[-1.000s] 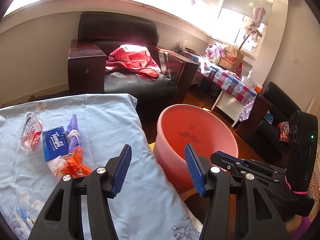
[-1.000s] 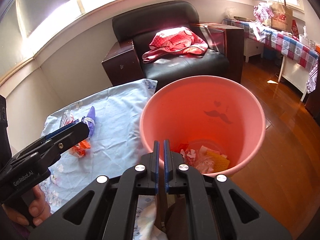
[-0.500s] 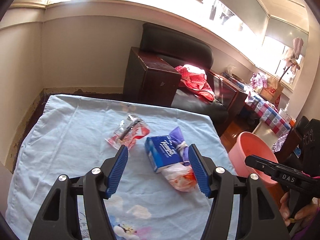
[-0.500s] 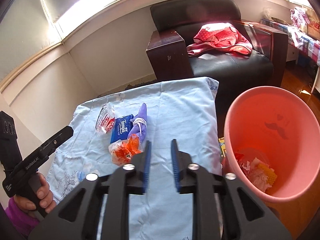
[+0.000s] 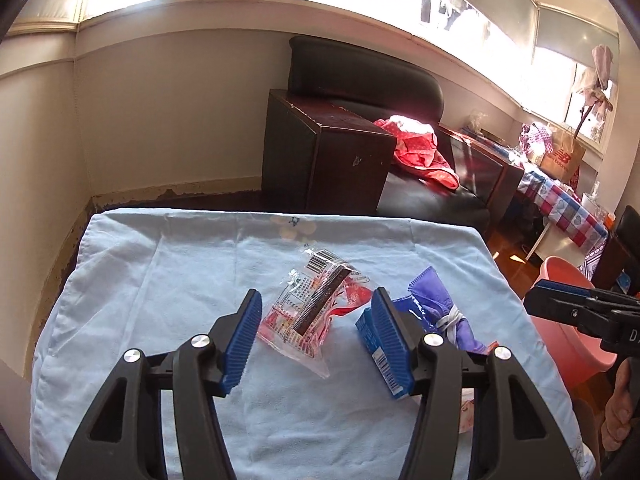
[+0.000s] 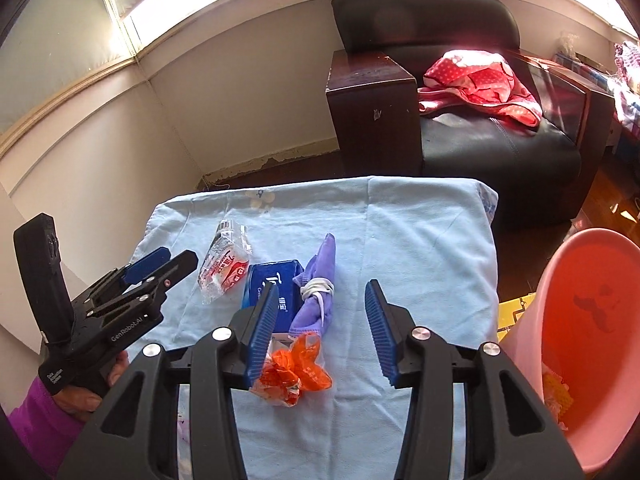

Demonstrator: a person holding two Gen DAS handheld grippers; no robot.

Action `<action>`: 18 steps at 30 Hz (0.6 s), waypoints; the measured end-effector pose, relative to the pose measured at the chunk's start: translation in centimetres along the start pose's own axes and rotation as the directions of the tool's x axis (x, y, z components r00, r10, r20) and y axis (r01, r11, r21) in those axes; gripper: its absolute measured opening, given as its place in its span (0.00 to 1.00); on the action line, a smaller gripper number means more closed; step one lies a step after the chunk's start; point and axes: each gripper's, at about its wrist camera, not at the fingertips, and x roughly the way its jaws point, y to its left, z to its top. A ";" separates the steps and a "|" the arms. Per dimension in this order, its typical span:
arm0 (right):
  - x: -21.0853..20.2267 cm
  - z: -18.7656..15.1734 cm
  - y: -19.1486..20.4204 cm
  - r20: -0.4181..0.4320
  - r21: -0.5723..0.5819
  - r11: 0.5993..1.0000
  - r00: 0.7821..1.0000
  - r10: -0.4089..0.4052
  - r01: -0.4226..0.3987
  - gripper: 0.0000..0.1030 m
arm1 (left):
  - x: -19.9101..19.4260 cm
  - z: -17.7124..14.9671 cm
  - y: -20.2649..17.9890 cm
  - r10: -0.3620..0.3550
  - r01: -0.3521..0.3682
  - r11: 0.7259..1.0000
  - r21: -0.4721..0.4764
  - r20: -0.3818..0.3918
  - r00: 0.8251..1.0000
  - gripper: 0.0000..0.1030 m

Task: Collect trash
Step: 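Move both tools back to the clear wrapper and purple face mask, then grasp the clear plastic wrapper with the left tool while the right tool grasps the purple mask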

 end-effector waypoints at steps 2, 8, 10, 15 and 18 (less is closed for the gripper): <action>0.6 0.2 0.3 -0.009 -0.006 1.000 1.000 0.008 -0.008 0.45 | 0.9 -0.2 -0.2 0.000 0.001 1.000 0.020 -0.027 1.000 0.34; 2.7 0.1 1.1 -0.044 -0.028 0.999 0.999 0.014 -0.016 0.44 | 2.1 -1.3 0.2 0.013 -0.013 1.000 -0.006 -0.077 0.997 0.03; 3.3 0.1 1.3 -0.056 -0.036 0.999 0.998 0.011 -0.013 0.44 | 1.7 -1.4 0.5 0.014 -0.016 0.999 -0.028 -0.070 0.997 0.01; 4.6 -0.1 1.4 -0.084 -0.037 0.999 0.996 0.005 -0.008 0.44 | -0.1 -1.4 1.1 -0.017 0.012 0.995 -0.095 -0.049 0.999 0.01; 5.1 -0.4 1.2 -0.102 -0.033 0.999 0.995 0.003 -0.006 0.33 | -1.5 -1.5 1.0 -0.036 0.033 0.993 -0.116 -0.031 0.999 0.01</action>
